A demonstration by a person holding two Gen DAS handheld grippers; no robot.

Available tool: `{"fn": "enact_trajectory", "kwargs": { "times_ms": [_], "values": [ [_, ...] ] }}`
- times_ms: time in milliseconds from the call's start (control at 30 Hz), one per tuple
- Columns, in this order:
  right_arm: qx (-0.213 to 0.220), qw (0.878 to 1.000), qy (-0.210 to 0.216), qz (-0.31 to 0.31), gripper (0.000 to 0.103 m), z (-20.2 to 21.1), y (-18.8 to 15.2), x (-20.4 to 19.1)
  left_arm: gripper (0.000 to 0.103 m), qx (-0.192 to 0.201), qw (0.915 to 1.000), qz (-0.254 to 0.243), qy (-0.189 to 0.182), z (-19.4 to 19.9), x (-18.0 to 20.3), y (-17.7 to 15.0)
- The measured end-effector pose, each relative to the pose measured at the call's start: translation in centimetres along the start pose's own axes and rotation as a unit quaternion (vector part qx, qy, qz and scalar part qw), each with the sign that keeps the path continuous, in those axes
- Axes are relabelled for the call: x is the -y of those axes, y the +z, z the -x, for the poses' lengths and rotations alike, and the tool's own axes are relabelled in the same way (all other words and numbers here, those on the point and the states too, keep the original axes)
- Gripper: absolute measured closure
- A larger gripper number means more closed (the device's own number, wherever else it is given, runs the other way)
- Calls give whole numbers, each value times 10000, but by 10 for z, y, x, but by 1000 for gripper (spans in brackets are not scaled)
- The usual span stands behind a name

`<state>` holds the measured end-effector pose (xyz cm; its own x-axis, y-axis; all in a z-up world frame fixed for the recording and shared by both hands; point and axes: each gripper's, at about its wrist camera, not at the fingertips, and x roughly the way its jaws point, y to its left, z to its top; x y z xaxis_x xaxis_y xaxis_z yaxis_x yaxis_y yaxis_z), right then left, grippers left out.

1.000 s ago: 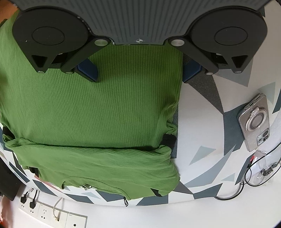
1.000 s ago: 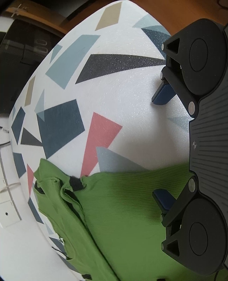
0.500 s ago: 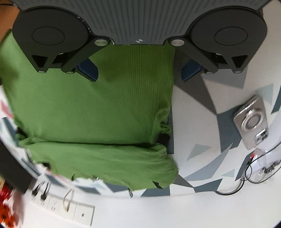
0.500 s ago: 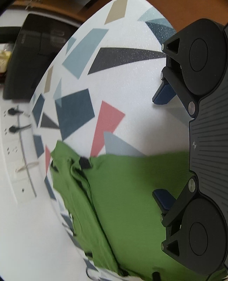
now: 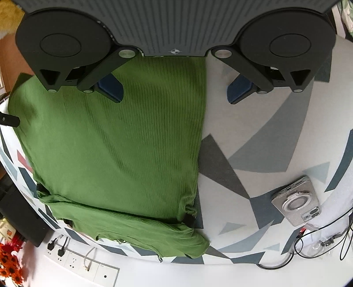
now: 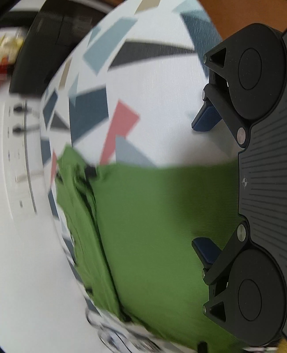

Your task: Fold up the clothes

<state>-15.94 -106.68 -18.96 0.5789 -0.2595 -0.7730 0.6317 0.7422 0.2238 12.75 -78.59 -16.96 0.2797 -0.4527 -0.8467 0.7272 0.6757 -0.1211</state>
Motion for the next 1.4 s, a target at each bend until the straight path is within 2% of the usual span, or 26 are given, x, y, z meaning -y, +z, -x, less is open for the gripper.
{"fn": "enact_trajectory", "kwargs": {
  "times_ms": [33,67,100,133,167,200,233,300,467,533,600,633,667,733,800,833,933,1033,1100,1133,1167,1233,1333,1400],
  "values": [
    [-23,9999,91,92,20,0,-1,-4,27,64,9999,-93,24,2,1,-2],
    [-36,9996,147,223,25,-1,-2,-9,52,100,9998,-161,59,3,2,-2],
    [-22,9994,75,349,34,-2,-2,-14,63,85,9999,-139,48,3,3,0],
    [-22,9991,12,414,48,-4,0,-17,80,70,9999,-118,37,2,3,3],
    [-13,9993,-26,373,59,-5,3,-17,92,55,9999,-96,26,2,3,5],
    [-3,9994,-64,332,84,-6,7,-17,93,40,10000,-74,15,1,3,8],
    [-1,9996,-78,258,95,-8,10,-16,95,34,10000,-42,7,0,3,11],
    [12,10000,16,13,95,-13,18,-10,96,108,9999,-99,0,-4,7,15],
    [239,9994,-209,102,96,-27,39,-8,96,495,9979,-399,92,-11,22,31],
    [504,9981,-363,-22,96,-29,53,-4,96,643,9975,-253,122,-13,21,42],
    [669,9969,-373,-173,95,-27,61,1,92,593,9981,-119,118,-15,17,48],
    [658,9971,-366,-141,90,-24,58,3,80,521,9985,-86,114,-16,16,49],
    [646,9972,-360,-110,85,-22,55,5,58,433,9990,-79,115,-17,14,48],
    [623,9974,-346,-47,55,-16,48,8,30,383,9992,-88,116,-13,12,39],
    [600,9976,-332,16,39,-10,42,11,30,345,9994,-66,60,-10,11,27],
    [589,9977,-325,48,36,-7,38,13,30,310,9995,-48,18,-9,10,21],
    [368,9985,-365,170,36,-1,18,16,30,281,9996,-68,-72,-6,10,7],
    [273,9985,-401,265,36,-1,1,15,29,303,9990,-316,95,-7,20,3],
    [373,9976,-441,376,35,-1,-4,9,32,361,9979,-522,162,-10,28,3],
    [393,9973,-443,423,45,-2,-4,6,58,398,9975,-575,135,-9,32,3],
    [411,9972,-420,460,52,-3,-3,3,98,389,9977,-546,70,-8,35,5],
    [433,9977,-248,452,98,-4,2,0,97,425,9979,-482,-33,-3,40,7],
    [504,9986,100,92,97,-1,12,3,97,790,9963,-342,-33,17,44,7],
    [751,9968,258,-87,97,14,17,9,97,1033,9944,-194,-62,34,42,7]
  ]
}}
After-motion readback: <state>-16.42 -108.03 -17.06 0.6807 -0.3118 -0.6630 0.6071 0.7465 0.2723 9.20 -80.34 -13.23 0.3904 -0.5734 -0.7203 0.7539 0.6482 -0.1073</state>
